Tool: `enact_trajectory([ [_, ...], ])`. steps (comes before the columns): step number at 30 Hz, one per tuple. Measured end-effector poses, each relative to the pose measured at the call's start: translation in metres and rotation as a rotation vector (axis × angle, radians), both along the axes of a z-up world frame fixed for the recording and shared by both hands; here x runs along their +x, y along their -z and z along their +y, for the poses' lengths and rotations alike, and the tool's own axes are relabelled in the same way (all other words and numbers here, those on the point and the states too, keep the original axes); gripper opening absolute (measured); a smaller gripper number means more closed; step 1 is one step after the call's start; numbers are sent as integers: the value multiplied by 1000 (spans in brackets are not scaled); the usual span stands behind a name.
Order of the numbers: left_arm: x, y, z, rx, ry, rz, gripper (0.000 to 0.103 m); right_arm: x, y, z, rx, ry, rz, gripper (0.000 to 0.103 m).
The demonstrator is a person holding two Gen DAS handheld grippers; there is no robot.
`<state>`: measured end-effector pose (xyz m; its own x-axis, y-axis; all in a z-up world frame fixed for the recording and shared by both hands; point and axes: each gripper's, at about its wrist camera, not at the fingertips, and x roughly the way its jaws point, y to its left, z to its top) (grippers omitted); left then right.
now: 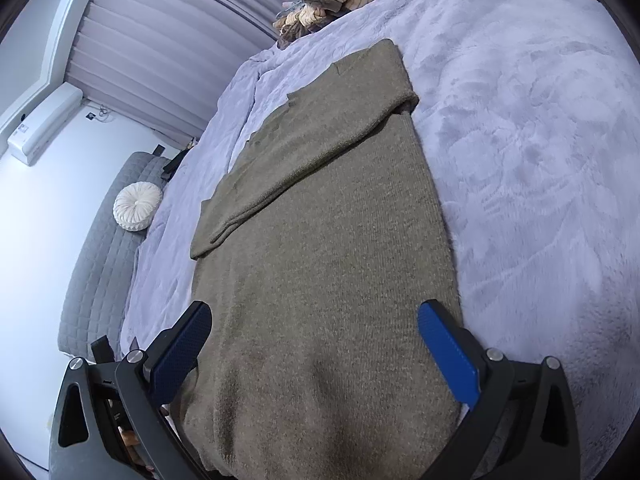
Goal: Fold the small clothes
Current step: 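Open both grippers and move them along the sweater to its hem, then grasp the hem with both grippers and lift it toward the collar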
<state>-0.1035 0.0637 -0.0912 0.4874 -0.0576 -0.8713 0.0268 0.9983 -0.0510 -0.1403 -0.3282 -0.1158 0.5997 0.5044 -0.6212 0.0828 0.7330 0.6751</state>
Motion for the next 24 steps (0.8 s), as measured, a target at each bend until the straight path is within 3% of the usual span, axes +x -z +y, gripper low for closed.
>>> enact_trajectory([
  [4, -9, -8, 6, -66, 26, -31, 102, -9, -5, -4, 27, -2, -13, 103],
  [7, -21, -15, 16, -158, 71, -44, 102, -20, -10, -7, 41, -19, -21, 103],
  [14, -53, -9, 39, -325, 159, 16, 102, -58, -12, -20, 30, -66, -17, 103],
  [20, -70, -12, 36, -439, 228, 76, 102, -83, -7, -13, 35, -129, 23, 103],
  [24, -80, -9, 27, -410, 272, 117, 102, -96, -3, -3, 17, -177, 53, 103],
])
